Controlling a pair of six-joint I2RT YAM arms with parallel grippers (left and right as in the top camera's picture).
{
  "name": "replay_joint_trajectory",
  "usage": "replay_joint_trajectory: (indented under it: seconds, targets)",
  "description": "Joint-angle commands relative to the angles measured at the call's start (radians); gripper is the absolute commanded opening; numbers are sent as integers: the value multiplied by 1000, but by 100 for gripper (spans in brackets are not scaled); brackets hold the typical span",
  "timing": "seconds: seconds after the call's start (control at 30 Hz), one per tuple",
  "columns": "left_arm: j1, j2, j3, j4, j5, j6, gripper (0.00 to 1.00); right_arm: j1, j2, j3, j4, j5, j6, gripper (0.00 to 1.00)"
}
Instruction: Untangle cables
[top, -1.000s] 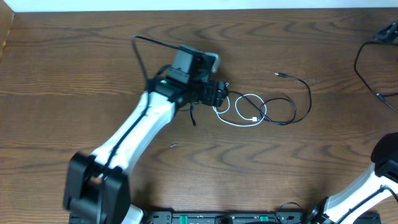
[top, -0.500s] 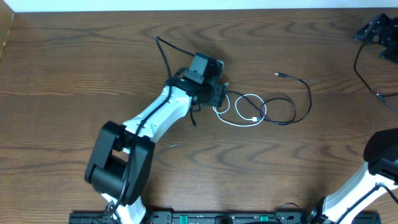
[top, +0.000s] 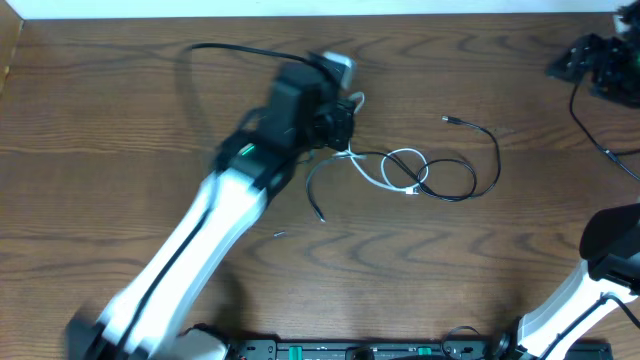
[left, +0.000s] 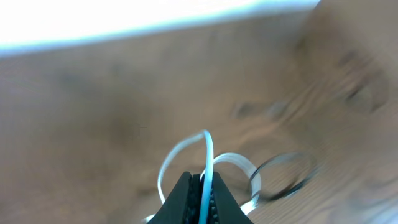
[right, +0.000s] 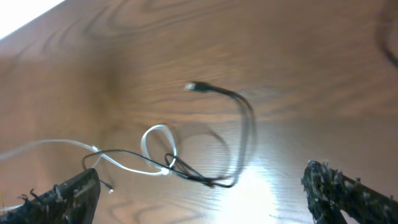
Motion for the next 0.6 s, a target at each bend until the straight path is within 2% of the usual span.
replay_joint_trajectory:
  seconds: [0.0, 0.13, 0.23, 0.43, 0.57]
  targets:
    - [0, -149, 19, -35, 21, -20, 7, 47, -33, 10, -12, -134, -169, 99]
    - [1, -264, 20, -68, 23, -20, 7, 124, -33, 10, -12, -140, -198, 99]
    - [7, -314, 20, -29, 23, -20, 8, 187, -32, 10, -14, -139, -229, 99]
    - [64, -345, 21, 39, 23, -22, 7, 289, -31, 10, -31, -132, -301, 99]
    - [100, -342, 21, 40, 23, -71, 7, 344, -31, -9, -37, -124, -317, 97]
